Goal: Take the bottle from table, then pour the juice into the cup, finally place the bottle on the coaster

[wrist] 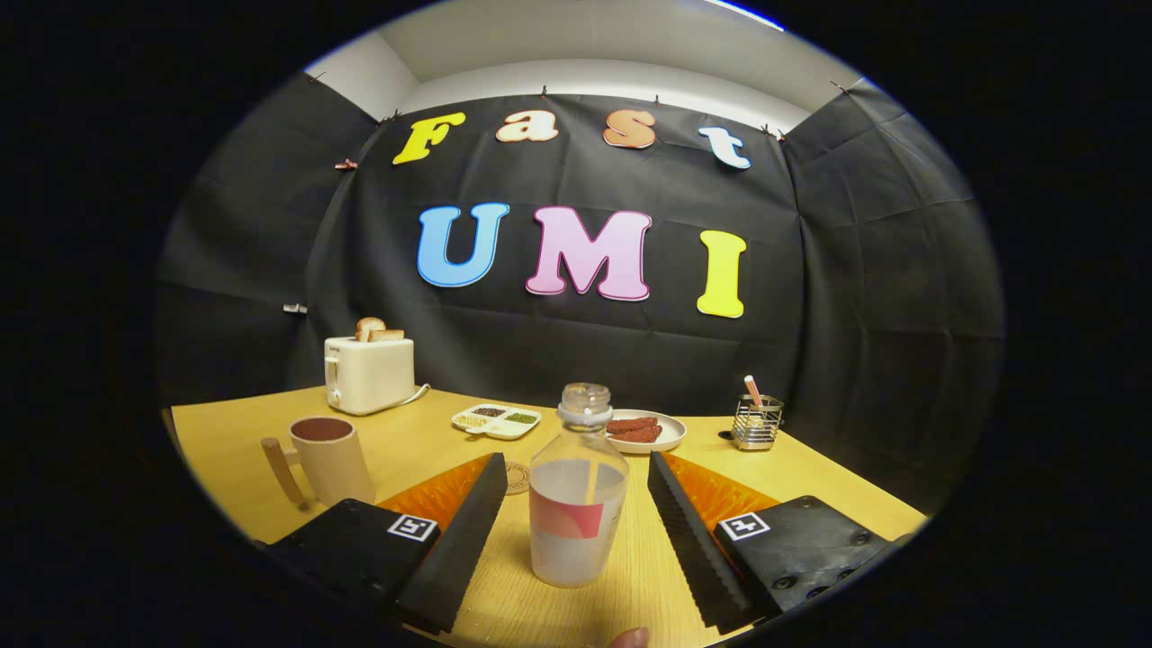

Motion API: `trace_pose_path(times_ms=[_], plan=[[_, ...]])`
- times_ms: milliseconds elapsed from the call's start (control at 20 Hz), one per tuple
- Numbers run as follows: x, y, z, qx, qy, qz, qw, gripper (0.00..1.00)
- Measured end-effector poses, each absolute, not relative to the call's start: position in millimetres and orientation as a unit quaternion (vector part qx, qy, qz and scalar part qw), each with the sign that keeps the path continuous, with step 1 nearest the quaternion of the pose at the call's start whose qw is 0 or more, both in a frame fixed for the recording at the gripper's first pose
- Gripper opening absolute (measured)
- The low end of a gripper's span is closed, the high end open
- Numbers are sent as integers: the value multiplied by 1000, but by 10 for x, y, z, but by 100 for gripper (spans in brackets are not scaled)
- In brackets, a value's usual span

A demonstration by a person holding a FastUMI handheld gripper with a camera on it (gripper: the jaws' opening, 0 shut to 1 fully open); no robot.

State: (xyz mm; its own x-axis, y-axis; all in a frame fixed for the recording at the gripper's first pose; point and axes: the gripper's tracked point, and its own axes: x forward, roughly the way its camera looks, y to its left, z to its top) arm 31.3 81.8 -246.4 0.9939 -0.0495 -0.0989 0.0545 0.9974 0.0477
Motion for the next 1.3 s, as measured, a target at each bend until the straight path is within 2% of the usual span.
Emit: trace_pose_path(times_ms=[550, 650, 1000, 1300], plan=[[603, 725, -2862, 56, 71, -66, 994, 97], [652, 704, -2870, 58, 79, -75, 992, 78], [709, 602, -2511, 8, 92, -103, 990, 74], [771, 719, -1938, -84, 115, -81, 987, 72]])
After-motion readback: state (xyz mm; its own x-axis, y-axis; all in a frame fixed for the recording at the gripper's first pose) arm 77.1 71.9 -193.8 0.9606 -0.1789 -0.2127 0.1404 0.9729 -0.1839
